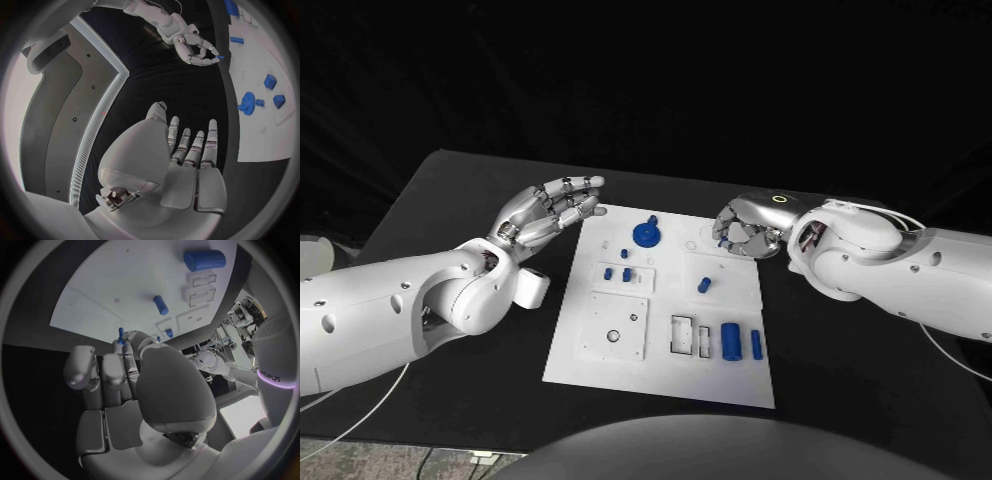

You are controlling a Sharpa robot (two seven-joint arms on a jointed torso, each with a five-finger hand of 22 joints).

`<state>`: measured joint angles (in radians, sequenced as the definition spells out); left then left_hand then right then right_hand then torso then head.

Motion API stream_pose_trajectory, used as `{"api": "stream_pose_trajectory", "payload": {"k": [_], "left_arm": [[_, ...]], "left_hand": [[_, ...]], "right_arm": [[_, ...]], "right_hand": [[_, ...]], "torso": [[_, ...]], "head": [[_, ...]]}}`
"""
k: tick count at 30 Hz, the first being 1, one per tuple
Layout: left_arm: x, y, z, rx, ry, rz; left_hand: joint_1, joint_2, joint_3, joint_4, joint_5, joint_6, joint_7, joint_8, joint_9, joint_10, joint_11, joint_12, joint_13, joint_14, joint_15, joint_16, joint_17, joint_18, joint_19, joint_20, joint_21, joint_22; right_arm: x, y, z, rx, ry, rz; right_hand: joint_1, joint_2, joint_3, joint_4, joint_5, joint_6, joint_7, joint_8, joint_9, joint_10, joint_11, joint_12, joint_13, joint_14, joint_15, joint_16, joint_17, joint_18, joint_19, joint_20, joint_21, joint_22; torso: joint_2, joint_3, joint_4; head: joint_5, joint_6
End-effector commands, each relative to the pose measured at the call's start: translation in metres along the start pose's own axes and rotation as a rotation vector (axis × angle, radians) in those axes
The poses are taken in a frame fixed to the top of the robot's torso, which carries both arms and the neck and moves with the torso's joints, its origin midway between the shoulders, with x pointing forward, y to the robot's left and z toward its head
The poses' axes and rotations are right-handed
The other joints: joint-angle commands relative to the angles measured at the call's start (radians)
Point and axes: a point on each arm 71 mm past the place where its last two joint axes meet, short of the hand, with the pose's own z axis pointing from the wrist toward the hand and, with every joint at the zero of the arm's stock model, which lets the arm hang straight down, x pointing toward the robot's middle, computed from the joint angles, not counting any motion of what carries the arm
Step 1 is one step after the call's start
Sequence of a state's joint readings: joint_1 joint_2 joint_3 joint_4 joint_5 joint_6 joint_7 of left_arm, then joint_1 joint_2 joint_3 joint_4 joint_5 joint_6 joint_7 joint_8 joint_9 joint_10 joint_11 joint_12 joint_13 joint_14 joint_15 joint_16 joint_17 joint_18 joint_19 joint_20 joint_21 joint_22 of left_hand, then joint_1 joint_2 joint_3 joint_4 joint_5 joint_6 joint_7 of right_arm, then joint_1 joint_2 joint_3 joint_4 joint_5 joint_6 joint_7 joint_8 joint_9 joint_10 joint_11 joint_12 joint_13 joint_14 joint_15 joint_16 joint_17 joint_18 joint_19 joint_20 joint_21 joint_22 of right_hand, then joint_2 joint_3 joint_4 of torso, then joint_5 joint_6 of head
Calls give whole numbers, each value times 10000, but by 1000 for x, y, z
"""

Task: Assemble the parts on the task board

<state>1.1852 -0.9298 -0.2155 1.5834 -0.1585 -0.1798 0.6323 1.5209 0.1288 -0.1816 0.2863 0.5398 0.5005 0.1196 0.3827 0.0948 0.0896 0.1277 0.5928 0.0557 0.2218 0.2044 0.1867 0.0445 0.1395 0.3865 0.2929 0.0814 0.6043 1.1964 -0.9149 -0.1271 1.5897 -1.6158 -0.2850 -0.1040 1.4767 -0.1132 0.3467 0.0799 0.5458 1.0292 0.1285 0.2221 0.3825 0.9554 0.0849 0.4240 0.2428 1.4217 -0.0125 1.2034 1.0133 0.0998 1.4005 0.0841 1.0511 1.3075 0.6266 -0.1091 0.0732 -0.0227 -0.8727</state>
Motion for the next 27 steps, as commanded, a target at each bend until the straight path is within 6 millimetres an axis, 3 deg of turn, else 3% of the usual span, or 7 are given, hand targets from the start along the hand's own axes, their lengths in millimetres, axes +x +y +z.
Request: {"api": "stream_pose_trajectory", "payload": {"k": [1, 6, 14, 22, 27], "left_arm": [[4, 0, 2, -15, 272, -106], [6, 2, 3, -45, 315, -124], [5, 5, 3, -130, 324, -150], [6, 7, 2, -187, 332, -202], [5, 9, 1, -225, 305, -244]], "left_hand": [[112, -17, -34, -28, 40, 86, -8, -46, -10, 23, 89, 83, 17, 81, 22, 52, 10, -138, 62, -6, 43, -20], [135, 14, -19, -29, 51, 87, -1, -53, -13, 34, 114, 83, 17, 76, 27, 52, 7, -148, 70, -6, 42, -34], [196, 140, 43, -20, 65, 82, 25, -84, -27, 26, 147, 51, 11, 51, 35, 53, -2, -184, 76, -8, 28, -81], [241, 215, 86, -20, 81, 55, -43, -120, -42, 13, 201, 35, 8, 52, 48, 72, -1, -205, 95, -11, 24, -117], [266, 253, 111, -23, 97, 46, -69, -134, -48, 7, 221, 34, 9, 77, 63, 100, 4, -212, 105, -12, 24, -132]], "right_arm": [[-9, 10, -2, -84, -80, 323], [-14, 37, -4, -700, 229, 845], [8, 84, 8, -1911, 956, 873], [37, 111, 26, -2658, 1110, 385], [51, 124, 32, -2934, 988, 358]], "right_hand": [[-83, -31, 2, -9, -49, -19, 46, -61, 5, 160, -85, -33, -10, 4, 55, 40, -7, -42, -4, 63, 45, 1357], [-95, -61, 2, -28, -104, -61, 67, -112, -13, 155, -69, -88, -51, 7, 65, 54, 5, -40, -7, 77, 50, 1356], [-72, -97, 41, -88, -112, -150, 112, -219, -55, 99, -25, -200, -127, -15, 98, 47, -25, -27, -39, 107, -3, 1341], [-38, -127, 66, -143, -123, -171, 130, -265, -75, 89, -6, -242, -159, -57, 115, 12, -77, -10, -85, 124, -91, 1319], [-19, -133, 78, -171, -121, -168, 133, -278, -80, 121, -8, -238, -163, -36, 117, 76, 15, -21, -68, 129, -24, 1335]], "torso": [[0, -8, -17], [3, 4, -22], [-55, -4, -73], [-125, 30, -19], [-141, 41, 3]], "head": [[8, 1], [18, 1], [224, 1], [490, 1], [525, 1]]}}
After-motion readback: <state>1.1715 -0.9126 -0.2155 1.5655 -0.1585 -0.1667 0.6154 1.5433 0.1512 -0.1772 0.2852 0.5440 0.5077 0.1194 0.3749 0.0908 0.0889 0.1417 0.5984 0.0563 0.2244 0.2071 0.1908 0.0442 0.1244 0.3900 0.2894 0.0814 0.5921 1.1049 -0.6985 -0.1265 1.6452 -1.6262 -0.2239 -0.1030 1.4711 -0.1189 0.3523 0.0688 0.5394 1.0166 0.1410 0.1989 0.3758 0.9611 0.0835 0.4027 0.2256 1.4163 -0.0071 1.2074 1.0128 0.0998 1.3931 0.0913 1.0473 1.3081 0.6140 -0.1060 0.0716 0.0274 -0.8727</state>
